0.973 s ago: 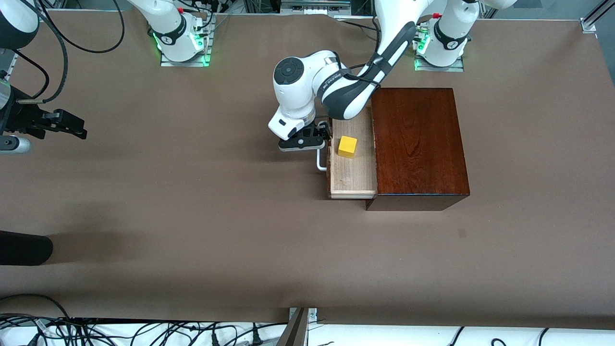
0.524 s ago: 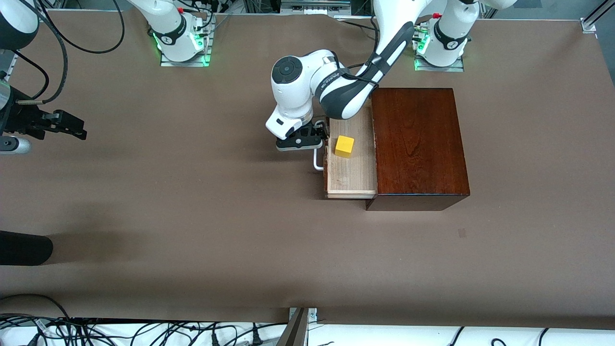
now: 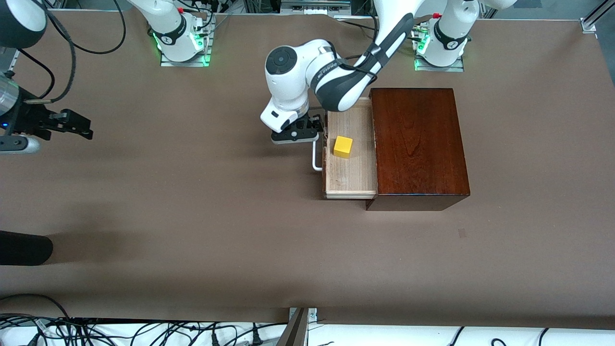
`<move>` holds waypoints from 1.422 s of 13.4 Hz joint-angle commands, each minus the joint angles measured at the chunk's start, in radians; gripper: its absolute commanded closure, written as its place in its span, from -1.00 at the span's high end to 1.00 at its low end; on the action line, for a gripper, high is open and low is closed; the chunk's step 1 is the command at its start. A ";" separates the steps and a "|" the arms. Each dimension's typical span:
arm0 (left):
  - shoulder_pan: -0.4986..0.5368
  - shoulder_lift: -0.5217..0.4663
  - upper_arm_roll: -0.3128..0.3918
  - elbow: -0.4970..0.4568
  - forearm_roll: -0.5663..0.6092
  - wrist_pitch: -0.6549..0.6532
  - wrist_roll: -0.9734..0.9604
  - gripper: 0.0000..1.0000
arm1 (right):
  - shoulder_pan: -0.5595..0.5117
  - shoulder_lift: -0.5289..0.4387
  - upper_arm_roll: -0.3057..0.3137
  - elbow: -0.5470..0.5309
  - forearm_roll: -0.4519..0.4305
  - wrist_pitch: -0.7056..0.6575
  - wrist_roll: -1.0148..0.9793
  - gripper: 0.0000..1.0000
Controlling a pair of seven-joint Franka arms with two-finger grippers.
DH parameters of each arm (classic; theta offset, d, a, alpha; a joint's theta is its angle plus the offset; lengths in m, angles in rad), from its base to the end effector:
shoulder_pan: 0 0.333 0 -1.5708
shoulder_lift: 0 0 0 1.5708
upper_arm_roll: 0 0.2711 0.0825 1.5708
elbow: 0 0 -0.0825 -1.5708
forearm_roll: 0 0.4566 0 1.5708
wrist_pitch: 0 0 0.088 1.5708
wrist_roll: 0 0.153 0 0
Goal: Open drawer, take yellow block, close drawer
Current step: 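Release the handle and raise the left gripper while the right gripper advances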
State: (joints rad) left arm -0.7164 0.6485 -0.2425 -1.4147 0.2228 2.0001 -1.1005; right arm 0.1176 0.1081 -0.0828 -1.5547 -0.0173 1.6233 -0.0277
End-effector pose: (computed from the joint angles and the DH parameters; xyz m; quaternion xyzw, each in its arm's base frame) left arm 0.4646 -0.5914 0.2088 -0.9984 -0.0443 -0.0121 0.0321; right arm 0.6550 0.0218 0.4777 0.9992 0.0320 -0.0195 0.0132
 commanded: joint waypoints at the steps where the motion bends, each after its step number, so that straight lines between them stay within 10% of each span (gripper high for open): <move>1: 0.005 -0.056 -0.001 -0.003 -0.023 -0.079 -0.005 1.00 | 0.063 0.002 0.003 0.024 0.013 -0.020 0.066 1.00; 12: 0.377 -0.413 -0.074 -0.062 -0.177 -0.417 0.237 1.00 | 0.183 0.022 0.081 0.022 0.132 -0.007 0.123 1.00; 19: 0.485 -0.564 0.084 -0.081 -0.177 -0.540 0.579 1.00 | 0.454 0.083 0.081 0.024 0.134 0.110 0.250 1.00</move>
State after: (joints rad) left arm -0.2355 0.1361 -0.1946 -1.4519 0.0680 1.4617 -0.6016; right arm 0.5035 0.1655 0.0060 -1.5484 0.1095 1.7005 0.1819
